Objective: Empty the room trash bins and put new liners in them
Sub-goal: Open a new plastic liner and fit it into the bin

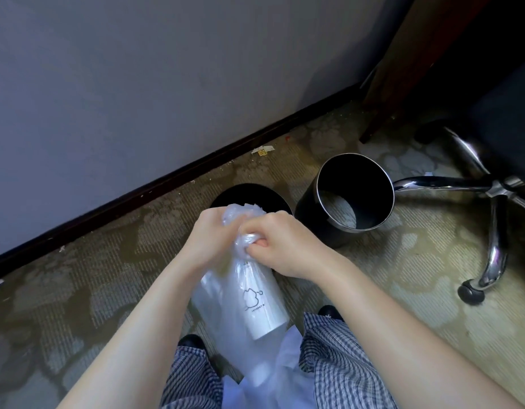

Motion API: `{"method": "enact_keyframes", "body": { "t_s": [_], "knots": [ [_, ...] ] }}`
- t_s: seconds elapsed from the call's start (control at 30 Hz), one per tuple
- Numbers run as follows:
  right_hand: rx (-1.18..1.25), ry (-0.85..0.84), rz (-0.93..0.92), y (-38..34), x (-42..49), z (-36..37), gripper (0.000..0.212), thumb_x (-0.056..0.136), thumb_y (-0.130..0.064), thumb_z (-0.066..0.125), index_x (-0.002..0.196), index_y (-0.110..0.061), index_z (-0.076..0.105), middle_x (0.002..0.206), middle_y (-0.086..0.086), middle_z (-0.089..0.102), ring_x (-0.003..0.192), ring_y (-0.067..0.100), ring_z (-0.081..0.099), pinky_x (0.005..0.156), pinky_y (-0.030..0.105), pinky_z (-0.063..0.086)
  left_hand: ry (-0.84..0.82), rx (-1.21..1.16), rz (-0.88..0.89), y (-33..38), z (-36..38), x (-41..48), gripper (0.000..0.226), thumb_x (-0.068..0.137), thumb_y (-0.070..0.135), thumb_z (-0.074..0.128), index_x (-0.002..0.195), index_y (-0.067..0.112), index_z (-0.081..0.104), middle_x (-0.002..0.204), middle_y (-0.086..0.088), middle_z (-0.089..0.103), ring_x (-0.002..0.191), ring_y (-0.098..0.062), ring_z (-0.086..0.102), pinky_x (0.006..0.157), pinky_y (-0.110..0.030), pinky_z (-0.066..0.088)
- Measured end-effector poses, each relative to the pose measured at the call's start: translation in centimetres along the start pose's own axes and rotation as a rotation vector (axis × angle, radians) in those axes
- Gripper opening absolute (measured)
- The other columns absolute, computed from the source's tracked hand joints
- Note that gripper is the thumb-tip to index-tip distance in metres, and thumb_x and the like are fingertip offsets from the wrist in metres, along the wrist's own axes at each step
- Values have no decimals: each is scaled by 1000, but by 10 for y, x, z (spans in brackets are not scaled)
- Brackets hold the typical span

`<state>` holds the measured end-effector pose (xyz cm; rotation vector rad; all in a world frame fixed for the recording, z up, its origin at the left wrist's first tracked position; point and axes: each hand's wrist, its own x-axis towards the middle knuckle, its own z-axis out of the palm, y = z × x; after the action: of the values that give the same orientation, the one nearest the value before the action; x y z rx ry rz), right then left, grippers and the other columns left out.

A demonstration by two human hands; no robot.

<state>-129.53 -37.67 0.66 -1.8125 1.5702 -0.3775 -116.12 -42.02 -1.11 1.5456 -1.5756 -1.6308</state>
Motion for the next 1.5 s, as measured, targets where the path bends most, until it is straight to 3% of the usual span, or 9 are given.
{"method": "enact_keyframes", "body": {
  "t_s": [0.13, 0.27, 0.47, 0.57, 0.73, 0.93, 1.23, 1.4, 1.5],
  "knots": [
    [220, 115, 46, 7, 2, -4, 45, 74, 1, 52, 48, -23, 25, 50, -4, 21, 54, 11, 20, 53, 31, 18, -212, -411, -123, 1, -7, 1, 55, 86, 56, 45, 91, 9, 75, 102, -23, 69, 100, -34, 64, 93, -41, 46],
    [314, 131, 102, 19, 0, 0, 15, 77, -9, 53, 70, -6, 66, 61, 7, 52, 63, 10, 43, 59, 30, 35, -347, -72, 59, 5, -5, -2, 37, 85, 42, 48, 93, 16, 74, 98, -11, 71, 96, -16, 63, 92, -36, 42],
    [432, 154, 111, 20, 1, 1, 26, 75, -19, 52, 89, -14, 74, 85, 1, 71, 88, 20, 65, 80, 46, 52, -405, 34, 130, 8, -12, -6, 25, 83, 30, 57, 100, 17, 71, 95, -6, 70, 90, -13, 64, 82, -23, 45],
    [539, 182, 90, 15, 1, -2, 25, 77, -6, 50, 84, -12, 73, 86, 1, 71, 89, 21, 65, 84, 47, 52, -365, 117, 122, 10, -11, -7, 21, 81, 28, 61, 87, 8, 66, 65, 0, 46, 59, -8, 43, 55, -15, 34],
    [470, 288, 122, 12, 2, -1, 26, 80, 1, 51, 84, -17, 69, 80, 0, 68, 76, 25, 63, 72, 42, 53, -247, 186, 130, 8, 0, -6, 31, 86, 16, 53, 63, 0, 43, 59, 0, 30, 55, -9, 28, 52, -19, 24],
    [337, 255, 250, 16, 4, 4, 17, 88, -14, 50, 85, -11, 66, 75, 10, 62, 72, 29, 59, 71, 47, 54, -129, 140, 162, 7, 4, -6, 29, 96, 13, 44, 91, 14, 72, 79, -3, 69, 71, -3, 58, 68, -19, 44],
    [809, 210, 262, 16, 8, 1, 32, 82, -20, 54, 86, 12, 55, 73, 8, 46, 70, 18, 40, 63, 30, 31, 302, 180, 326, 8, 6, -5, 27, 80, 27, 66, 91, 24, 42, 82, 11, 59, 63, -11, 55, 56, -23, 43],
    [911, 177, 241, 12, 9, -1, 38, 78, -20, 55, 94, 14, 58, 83, 10, 52, 80, 21, 44, 73, 37, 33, 373, 405, 457, 8, 8, -6, 11, 79, 30, 53, 74, 21, 55, 71, 8, 57, 70, -13, 55, 65, -37, 47],
    [865, 252, 221, 13, 6, -1, 20, 88, -10, 56, 91, 9, 62, 74, 11, 52, 69, 15, 47, 65, 25, 37, 324, 270, 415, 11, 10, -6, 15, 81, 25, 50, 72, 28, 62, 70, 11, 64, 69, -7, 59, 67, -25, 48]
  ]
}}
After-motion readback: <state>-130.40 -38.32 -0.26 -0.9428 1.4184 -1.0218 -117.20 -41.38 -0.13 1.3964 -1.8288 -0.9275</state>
